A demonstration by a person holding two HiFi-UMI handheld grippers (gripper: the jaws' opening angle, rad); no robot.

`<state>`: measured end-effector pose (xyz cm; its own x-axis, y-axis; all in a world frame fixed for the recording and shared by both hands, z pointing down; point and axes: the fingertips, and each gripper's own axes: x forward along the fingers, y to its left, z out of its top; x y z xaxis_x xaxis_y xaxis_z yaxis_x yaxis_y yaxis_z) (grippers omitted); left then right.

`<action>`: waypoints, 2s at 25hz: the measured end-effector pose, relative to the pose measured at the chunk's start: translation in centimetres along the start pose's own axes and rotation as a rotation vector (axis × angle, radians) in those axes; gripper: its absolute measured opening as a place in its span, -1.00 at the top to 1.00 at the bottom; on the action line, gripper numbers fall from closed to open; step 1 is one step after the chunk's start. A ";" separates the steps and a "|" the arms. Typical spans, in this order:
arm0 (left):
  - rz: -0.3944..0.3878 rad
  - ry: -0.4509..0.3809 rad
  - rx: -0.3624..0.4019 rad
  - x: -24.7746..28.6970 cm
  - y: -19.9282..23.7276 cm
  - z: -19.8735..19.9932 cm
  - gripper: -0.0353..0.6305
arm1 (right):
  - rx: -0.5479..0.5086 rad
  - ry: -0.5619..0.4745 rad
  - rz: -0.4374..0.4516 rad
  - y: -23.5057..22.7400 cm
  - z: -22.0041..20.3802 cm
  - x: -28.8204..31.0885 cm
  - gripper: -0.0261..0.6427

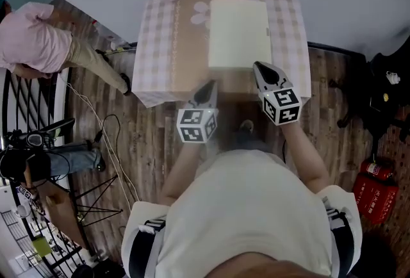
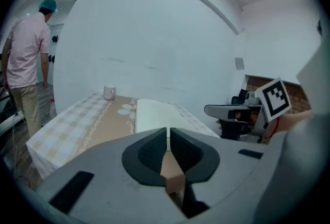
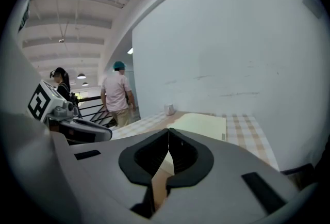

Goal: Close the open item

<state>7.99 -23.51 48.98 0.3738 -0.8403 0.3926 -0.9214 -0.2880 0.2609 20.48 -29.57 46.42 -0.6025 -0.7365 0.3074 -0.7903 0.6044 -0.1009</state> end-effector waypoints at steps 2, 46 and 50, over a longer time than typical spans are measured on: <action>-0.007 -0.001 -0.006 -1.8 0.2 -0.6 0.83 | 0.002 -0.015 -0.008 2.0 -0.1 -1.8 0.92; -0.049 -0.145 -0.025 -19.6 -4.6 -5.8 0.83 | -0.007 -0.147 -0.006 15.9 -3.7 -18.8 0.92; -0.048 -0.141 -0.019 -19.9 -4.9 -6.1 0.83 | -0.008 -0.148 -0.008 15.9 -3.8 -19.4 0.92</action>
<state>5.73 -2.59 45.22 0.3975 -0.8825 0.2514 -0.9001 -0.3217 0.2939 20.03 -4.53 42.41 -0.6069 -0.7773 0.1657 -0.7942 0.6007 -0.0911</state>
